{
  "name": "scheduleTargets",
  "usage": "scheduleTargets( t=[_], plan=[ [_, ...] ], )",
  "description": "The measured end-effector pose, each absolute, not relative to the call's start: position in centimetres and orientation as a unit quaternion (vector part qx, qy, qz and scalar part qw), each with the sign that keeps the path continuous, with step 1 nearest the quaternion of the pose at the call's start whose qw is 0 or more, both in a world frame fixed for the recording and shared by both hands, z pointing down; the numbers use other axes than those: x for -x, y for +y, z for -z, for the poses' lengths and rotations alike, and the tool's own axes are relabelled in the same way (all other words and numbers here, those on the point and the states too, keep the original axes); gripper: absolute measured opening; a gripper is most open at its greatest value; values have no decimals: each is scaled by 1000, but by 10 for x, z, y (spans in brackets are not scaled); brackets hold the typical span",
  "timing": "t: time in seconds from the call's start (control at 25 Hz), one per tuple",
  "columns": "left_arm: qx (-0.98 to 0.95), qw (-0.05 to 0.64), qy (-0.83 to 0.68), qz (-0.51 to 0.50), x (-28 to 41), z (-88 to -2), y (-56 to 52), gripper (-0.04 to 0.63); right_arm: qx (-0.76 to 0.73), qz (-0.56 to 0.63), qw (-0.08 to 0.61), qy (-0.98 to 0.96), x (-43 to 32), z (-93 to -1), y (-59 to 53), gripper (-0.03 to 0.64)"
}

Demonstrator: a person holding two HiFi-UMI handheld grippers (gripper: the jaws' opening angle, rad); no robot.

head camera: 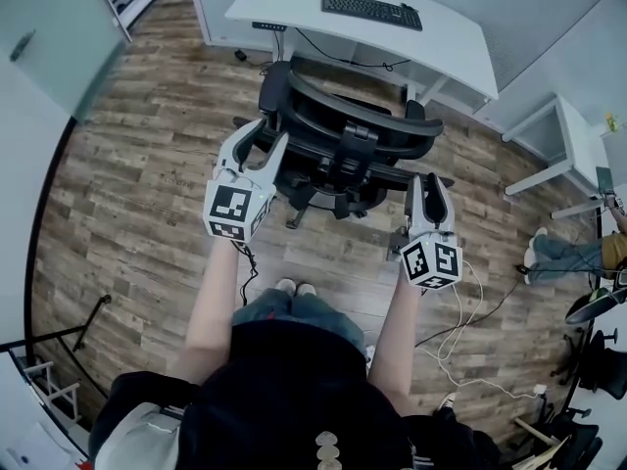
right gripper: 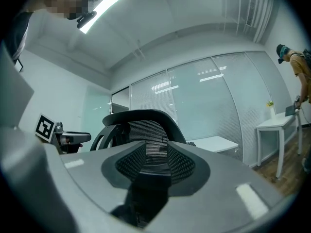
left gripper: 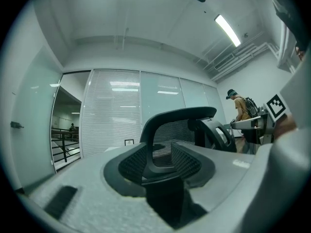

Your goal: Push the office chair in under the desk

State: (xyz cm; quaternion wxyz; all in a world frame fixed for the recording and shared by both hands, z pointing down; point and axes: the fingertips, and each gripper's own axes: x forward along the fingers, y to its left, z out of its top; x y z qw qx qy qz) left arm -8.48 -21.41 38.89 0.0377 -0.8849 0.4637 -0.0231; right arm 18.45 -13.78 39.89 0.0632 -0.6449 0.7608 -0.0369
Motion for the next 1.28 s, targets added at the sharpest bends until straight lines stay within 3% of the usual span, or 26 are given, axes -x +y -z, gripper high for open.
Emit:
scheduleTargets(
  t=[0.24,0.72,0.96,1.12,1.28],
  plan=[
    [899,57,424,92,75,-400,-219,155,577,7,-25,816,-180,-390,-154,123],
    [885,200,227,353,47,-435,-209,224,342,-63,-309,885,-146,-422,-158,153],
    [815,289,136,484,45,-476,-208,201,251,-93,-436,859,-143,-456,-157,160],
    [786,321,106,517,42,-487,-215,152,207,-97,-485,844,-140,-476,-161,159],
    [769,325,67,547,39,-489,-215,146,178,-108,-515,831,-135,-482,-164,150]
  ],
)
